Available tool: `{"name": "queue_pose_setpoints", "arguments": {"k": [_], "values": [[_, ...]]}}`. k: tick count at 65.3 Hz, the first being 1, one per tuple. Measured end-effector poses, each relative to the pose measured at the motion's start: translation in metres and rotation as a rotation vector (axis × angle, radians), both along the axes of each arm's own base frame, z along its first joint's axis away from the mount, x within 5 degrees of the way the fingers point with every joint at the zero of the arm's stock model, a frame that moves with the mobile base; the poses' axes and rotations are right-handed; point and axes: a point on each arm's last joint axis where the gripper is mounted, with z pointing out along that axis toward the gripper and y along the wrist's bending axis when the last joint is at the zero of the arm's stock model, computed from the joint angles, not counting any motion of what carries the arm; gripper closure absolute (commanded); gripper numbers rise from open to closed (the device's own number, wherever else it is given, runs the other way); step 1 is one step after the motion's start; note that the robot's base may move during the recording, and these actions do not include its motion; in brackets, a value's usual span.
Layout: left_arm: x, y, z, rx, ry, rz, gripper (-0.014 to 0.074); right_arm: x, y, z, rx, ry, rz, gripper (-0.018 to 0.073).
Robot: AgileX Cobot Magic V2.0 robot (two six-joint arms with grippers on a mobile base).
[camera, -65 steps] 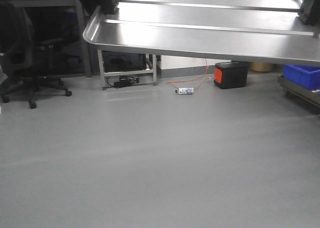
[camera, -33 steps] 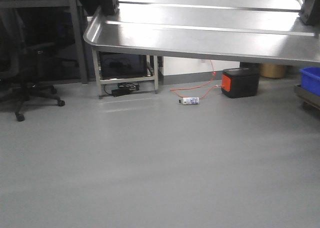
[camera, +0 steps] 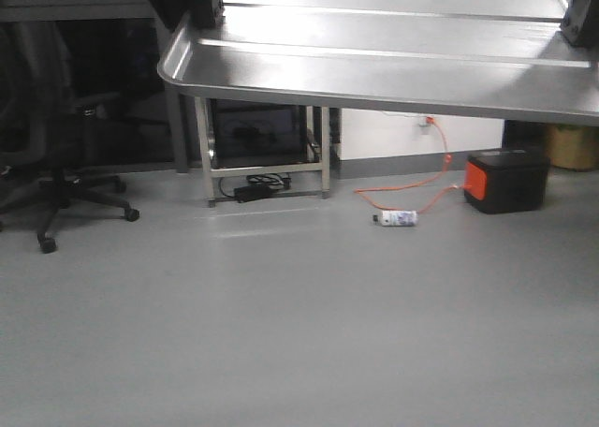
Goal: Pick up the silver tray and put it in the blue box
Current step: 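Keep holding the tray while the base drives to the blue bin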
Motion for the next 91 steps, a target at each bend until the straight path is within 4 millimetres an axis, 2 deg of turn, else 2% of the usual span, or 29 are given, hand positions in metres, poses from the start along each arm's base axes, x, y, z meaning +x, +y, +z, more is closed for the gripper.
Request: {"name": "queue_pose_setpoints", "arguments": {"k": [91], "values": [[-0.0001,-0.0001,0.0,-0.001,0.002,0.0,0.0701,-0.0001,-0.0002,0.0,-0.002,0.001,0.0,0.0501]]}}
